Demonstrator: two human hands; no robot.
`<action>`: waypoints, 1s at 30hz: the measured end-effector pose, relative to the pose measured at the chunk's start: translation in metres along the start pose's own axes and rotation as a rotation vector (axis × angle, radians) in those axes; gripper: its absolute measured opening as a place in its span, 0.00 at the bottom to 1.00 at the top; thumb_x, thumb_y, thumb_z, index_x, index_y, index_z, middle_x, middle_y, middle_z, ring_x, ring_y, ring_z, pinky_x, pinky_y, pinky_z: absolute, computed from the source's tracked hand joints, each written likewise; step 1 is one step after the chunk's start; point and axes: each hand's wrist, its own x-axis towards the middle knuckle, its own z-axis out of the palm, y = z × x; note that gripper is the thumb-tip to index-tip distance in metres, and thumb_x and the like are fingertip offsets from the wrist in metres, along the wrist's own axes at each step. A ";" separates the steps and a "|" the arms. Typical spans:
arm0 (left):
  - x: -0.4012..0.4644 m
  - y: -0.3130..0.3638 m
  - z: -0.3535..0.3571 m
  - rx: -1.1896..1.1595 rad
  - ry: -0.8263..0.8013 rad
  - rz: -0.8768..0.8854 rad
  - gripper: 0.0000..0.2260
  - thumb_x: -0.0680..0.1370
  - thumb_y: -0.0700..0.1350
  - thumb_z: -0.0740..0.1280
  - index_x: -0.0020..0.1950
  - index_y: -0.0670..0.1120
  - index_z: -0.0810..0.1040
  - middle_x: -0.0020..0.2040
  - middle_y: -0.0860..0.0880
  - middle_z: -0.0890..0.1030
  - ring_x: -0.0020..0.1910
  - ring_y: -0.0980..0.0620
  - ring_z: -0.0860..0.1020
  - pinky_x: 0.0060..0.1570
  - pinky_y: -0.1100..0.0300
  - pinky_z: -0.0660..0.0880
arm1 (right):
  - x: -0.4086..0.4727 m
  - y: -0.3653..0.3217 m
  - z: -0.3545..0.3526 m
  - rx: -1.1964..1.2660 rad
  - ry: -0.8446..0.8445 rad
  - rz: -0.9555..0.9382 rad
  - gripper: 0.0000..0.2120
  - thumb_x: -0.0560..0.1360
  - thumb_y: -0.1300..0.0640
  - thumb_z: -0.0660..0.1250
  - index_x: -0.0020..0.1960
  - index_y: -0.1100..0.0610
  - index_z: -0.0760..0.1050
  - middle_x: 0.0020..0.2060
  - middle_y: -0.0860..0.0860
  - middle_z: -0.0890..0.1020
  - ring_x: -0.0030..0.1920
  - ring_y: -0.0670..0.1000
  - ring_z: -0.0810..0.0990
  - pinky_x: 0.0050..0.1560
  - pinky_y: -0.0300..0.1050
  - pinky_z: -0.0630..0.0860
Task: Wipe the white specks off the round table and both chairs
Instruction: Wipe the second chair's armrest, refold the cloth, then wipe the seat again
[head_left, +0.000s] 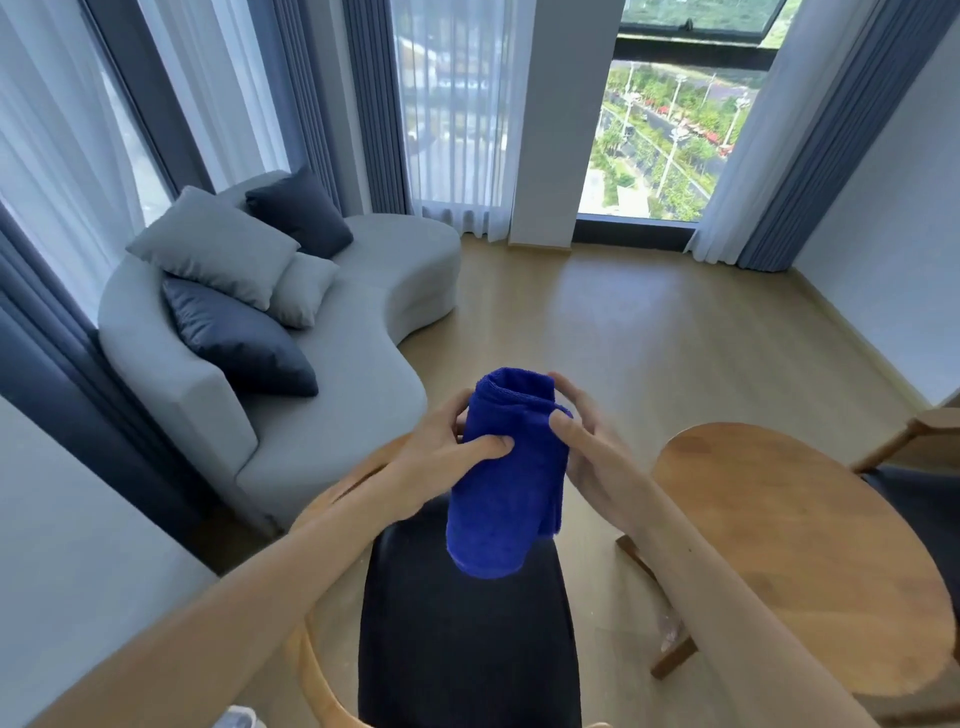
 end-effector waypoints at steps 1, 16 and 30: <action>-0.001 -0.010 0.000 -0.055 0.037 -0.044 0.18 0.75 0.43 0.71 0.60 0.59 0.73 0.52 0.55 0.82 0.51 0.55 0.81 0.47 0.59 0.80 | 0.001 0.016 -0.002 0.015 -0.041 0.056 0.40 0.65 0.44 0.78 0.72 0.50 0.65 0.64 0.53 0.78 0.63 0.54 0.78 0.61 0.52 0.77; 0.037 -0.288 -0.038 -0.281 0.312 -0.796 0.15 0.77 0.39 0.67 0.62 0.49 0.71 0.55 0.45 0.81 0.51 0.47 0.81 0.48 0.51 0.81 | 0.065 0.271 -0.011 -0.218 0.243 0.604 0.22 0.74 0.69 0.67 0.62 0.49 0.74 0.52 0.50 0.84 0.51 0.51 0.83 0.46 0.45 0.81; 0.097 -0.448 -0.021 -0.672 0.206 -0.791 0.23 0.83 0.56 0.51 0.61 0.45 0.79 0.56 0.44 0.83 0.58 0.45 0.80 0.62 0.49 0.72 | 0.127 0.387 -0.073 -0.067 0.203 0.635 0.21 0.76 0.72 0.62 0.64 0.54 0.74 0.56 0.51 0.83 0.58 0.52 0.81 0.56 0.47 0.78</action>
